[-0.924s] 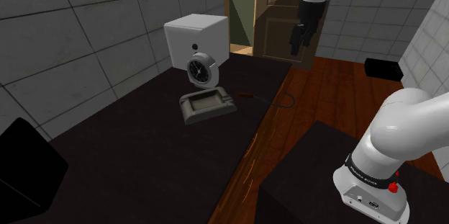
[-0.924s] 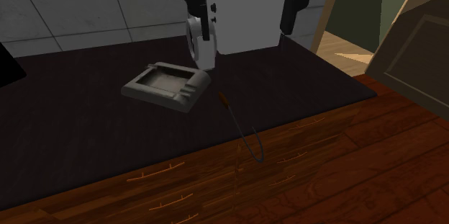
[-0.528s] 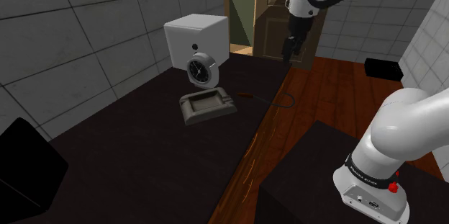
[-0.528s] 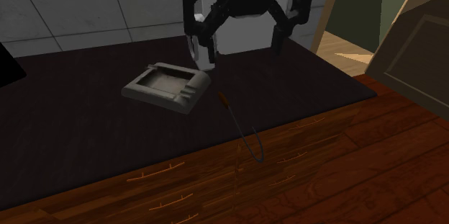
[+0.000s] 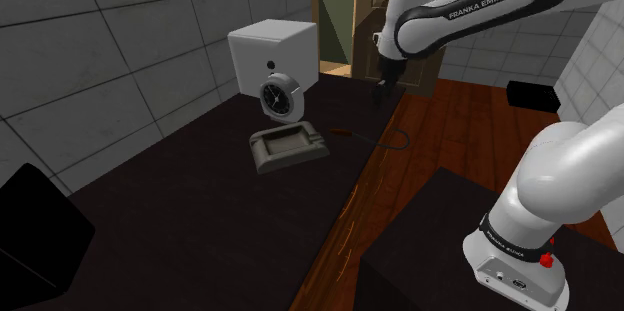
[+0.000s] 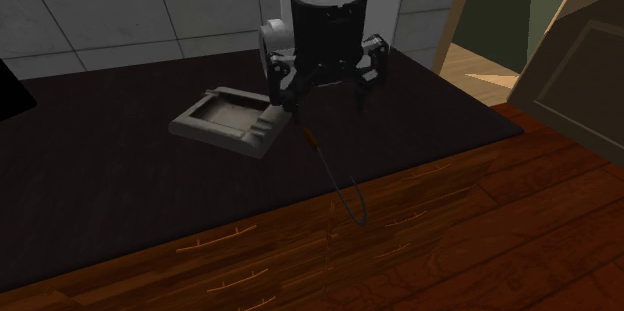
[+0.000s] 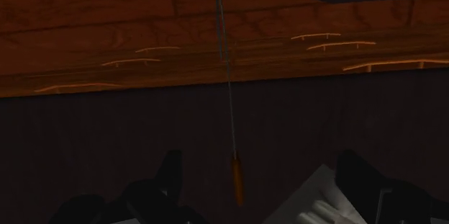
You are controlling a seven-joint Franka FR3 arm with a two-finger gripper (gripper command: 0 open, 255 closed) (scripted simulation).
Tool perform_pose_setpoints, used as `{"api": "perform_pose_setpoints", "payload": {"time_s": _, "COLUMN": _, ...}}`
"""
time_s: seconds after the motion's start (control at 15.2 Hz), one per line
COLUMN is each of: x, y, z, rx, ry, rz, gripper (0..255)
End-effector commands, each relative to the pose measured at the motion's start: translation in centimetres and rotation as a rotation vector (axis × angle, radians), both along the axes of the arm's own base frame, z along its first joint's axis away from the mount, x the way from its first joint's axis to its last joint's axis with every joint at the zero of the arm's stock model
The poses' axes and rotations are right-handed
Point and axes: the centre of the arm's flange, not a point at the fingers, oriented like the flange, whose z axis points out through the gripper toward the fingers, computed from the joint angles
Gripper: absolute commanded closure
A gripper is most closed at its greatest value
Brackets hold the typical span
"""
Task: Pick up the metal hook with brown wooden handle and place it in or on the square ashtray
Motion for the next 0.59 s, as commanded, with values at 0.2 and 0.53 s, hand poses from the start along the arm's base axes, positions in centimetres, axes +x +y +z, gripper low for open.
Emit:
{"api": "perform_pose_setpoints", "payload": {"time_s": 0.2, "x": 3.3, "y": 0.2, "z": -5.5, "rx": -0.014, "ry": -0.033, "rz": 0.068, "gripper": 0}}
{"api": "perform_pose_setpoints", "payload": {"time_s": 0.53, "x": 6.8, "y": 0.7, "z": -10.8, "rx": -0.028, "ry": -0.062, "rz": 0.134, "gripper": 0}}
